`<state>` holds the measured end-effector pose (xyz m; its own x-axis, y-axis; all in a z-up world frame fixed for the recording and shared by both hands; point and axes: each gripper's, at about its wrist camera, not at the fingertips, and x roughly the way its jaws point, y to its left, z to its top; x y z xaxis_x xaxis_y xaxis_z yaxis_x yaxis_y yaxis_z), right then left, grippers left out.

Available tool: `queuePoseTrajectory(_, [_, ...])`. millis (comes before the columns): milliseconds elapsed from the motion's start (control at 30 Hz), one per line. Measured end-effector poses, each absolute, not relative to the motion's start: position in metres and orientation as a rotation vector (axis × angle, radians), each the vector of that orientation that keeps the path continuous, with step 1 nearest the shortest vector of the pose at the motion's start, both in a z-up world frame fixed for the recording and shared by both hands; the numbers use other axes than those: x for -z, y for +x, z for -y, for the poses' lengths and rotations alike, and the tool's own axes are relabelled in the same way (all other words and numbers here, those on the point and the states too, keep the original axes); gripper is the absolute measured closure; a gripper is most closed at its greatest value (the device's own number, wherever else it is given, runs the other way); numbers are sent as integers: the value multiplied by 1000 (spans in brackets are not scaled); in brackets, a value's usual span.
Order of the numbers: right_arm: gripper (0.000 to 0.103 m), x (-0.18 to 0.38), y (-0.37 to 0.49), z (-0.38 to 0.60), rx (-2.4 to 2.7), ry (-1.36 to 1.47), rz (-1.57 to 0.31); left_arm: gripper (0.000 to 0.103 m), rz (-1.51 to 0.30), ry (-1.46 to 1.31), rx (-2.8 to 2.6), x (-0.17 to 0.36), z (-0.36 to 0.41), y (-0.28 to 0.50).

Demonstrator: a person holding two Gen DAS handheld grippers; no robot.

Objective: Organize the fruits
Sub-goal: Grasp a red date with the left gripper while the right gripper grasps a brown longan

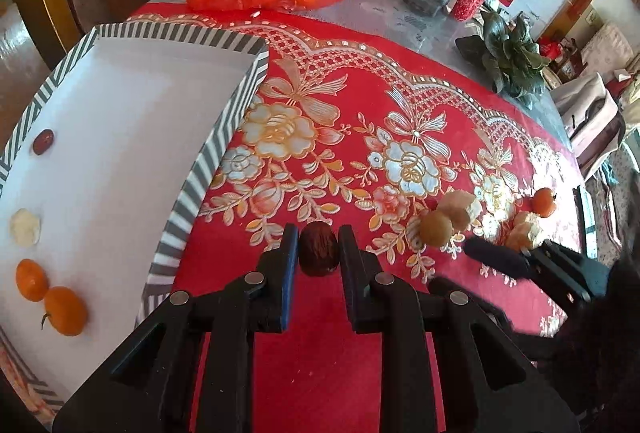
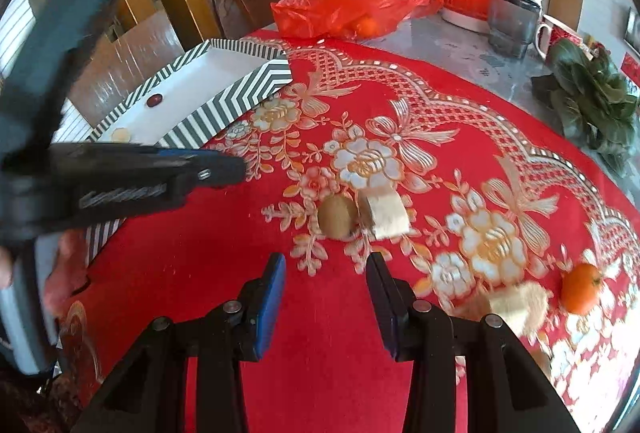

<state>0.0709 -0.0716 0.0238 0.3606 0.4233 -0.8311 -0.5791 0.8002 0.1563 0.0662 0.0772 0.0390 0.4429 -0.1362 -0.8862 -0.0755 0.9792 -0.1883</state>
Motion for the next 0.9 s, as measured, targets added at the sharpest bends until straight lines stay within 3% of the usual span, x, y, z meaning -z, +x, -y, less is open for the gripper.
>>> queuePoseTrajectory(333, [63, -15, 95, 52, -620, -187, -1000, 84, -1107, -227, 66, -41, -83, 59])
queuePoseTrajectory(500, [80, -16, 89, 50, -636, -244, -1015, 84, -1105, -236, 67, -41, -86, 56])
queuePoseTrajectory(900, [80, -49, 52, 47, -663, -236, -948, 84, -1041, -218, 51, -66, -95, 29])
